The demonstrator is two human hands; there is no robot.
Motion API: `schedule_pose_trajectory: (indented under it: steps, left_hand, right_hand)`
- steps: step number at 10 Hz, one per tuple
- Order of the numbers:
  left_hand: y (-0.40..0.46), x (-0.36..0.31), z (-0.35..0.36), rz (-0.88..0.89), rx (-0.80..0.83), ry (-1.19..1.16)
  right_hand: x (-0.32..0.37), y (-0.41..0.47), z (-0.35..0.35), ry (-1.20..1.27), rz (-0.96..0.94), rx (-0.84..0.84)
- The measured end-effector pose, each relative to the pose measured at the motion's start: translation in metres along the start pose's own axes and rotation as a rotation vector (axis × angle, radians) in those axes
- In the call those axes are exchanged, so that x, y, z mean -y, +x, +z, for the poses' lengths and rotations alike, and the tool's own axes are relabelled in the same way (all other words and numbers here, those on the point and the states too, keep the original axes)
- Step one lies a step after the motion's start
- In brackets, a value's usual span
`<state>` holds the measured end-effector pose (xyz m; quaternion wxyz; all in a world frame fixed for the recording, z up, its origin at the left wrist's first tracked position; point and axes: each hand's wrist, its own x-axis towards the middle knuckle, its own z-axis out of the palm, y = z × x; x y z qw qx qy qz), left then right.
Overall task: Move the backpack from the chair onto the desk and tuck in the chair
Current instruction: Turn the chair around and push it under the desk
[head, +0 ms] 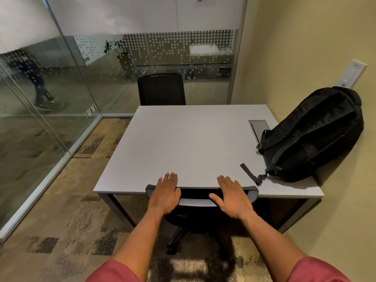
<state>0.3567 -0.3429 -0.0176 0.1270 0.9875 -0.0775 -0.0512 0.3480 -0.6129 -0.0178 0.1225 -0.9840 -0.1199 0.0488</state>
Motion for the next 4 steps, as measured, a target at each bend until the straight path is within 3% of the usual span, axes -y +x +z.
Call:
schedule_pose_trajectory:
  steps: [4]
  left_hand:
    - [0.005,-0.006,-0.027,0.056,-0.051,-0.039]
  right_hand:
    - [0.009,0.005,-0.02,0.041,0.053,-0.065]
